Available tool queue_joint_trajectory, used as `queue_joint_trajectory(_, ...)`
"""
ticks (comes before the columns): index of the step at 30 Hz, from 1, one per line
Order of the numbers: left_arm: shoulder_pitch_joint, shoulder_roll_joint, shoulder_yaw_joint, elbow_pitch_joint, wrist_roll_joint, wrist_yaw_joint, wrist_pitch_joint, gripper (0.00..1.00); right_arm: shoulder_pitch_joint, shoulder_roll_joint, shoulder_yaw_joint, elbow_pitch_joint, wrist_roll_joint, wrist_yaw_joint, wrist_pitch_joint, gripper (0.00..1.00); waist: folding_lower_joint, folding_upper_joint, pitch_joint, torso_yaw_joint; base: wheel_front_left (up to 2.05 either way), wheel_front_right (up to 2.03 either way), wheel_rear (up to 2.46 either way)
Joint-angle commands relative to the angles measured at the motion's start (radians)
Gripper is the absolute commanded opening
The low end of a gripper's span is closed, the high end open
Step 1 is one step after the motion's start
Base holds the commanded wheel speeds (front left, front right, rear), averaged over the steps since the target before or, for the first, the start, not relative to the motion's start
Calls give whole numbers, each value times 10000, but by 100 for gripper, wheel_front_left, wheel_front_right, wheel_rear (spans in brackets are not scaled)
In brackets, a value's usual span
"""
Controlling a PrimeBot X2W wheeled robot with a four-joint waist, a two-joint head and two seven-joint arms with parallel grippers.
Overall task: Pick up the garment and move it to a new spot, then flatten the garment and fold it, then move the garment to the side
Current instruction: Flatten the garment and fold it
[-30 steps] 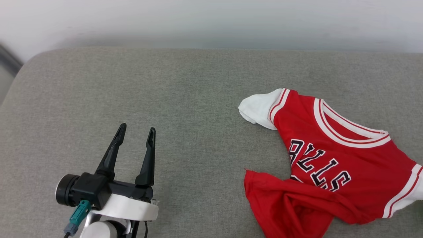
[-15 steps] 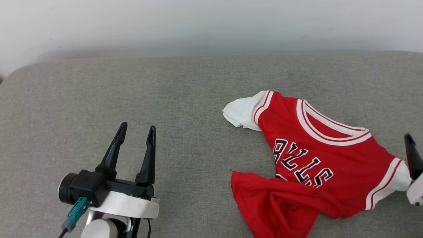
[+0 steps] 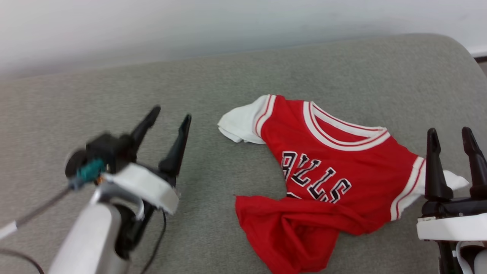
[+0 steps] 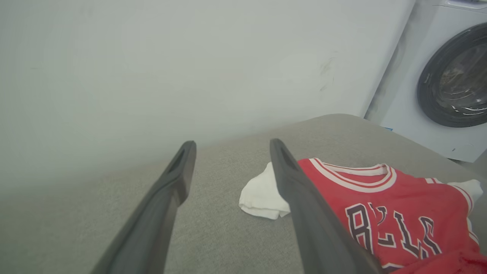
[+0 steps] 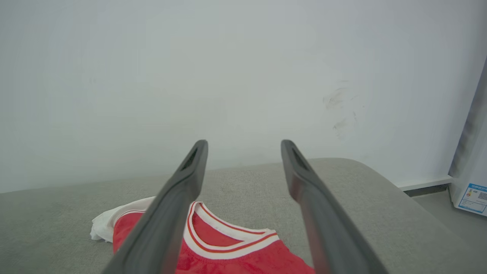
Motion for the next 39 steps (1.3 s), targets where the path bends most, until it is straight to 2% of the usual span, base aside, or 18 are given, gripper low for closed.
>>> queue_joint_trajectory(1, -770, 487, -334, -65, -272, -4, 714, 100, 70, 133, 82, -90, -58, -7, -147, 100, 0, -1, 434, -485, 0, 0, 0)
queue_joint_trajectory(6, -3022, 1843, -1641, 102, -1478, -4, 3275, 100, -169, 355, 12, -179, 15, -7, -379, 100, 0, -1, 1073, -951, 0, 0, 0)
queue_joint_trajectory(7, -3022, 1843, -1641, 102, -1478, -4, 3275, 100, -169, 355, 12, -179, 15, -7, -379, 100, 0, -1, 1073, -951, 0, 0, 0)
queue_joint_trajectory(13, -5192, 2738, -3115, 799, -3422, -5, 6573, 100, -391, 523, 67, 41, 50, -7, -581, 100, 0, -1, 1721, -1515, 0, 0, 0)
queue_joint_trajectory(18, -6273, 3075, -3716, 1475, -4251, -5, 8076, 100, -556, 610, 244, 191, 85, -7, -689, 100, 0, -1, 2221, -1955, 0, 0, 0)
queue_joint_trajectory(23, -6848, 3458, -4504, 2229, -3996, -3, 9121, 100, -719, 644, 363, 235, 163, -7, -727, 100, 0, -1, 2548, -2282, 0, 0, 0)
queue_joint_trajectory(31, -6605, 3490, -5135, 3308, -3891, 4, 9441, 100, -791, 647, 545, 267, 494, -7, -732, 100, 0, -1, 2792, -2520, 0, 0, 0)
queue_joint_trajectory(32, -6497, 3475, -5201, 3325, -4006, 1, 9494, 91, -775, 647, 537, 266, 514, -7, -732, 100, 0, -1, 2789, -2518, 0, 0, 0)
queue_joint_trajectory(33, -6380, 3446, -5268, 3286, -4132, -7, 9534, 0, -754, 646, 518, 288, 505, -7, -733, 100, 0, -1, 2781, -2505, 0, 0, 0)
queue_joint_trajectory(39, -6110, 3510, -5064, 3087, -4365, -1, 8447, 0, -655, 646, 456, 478, 280, -7, -729, 100, 0, -1, 2427, -2194, 0, 0, 0)
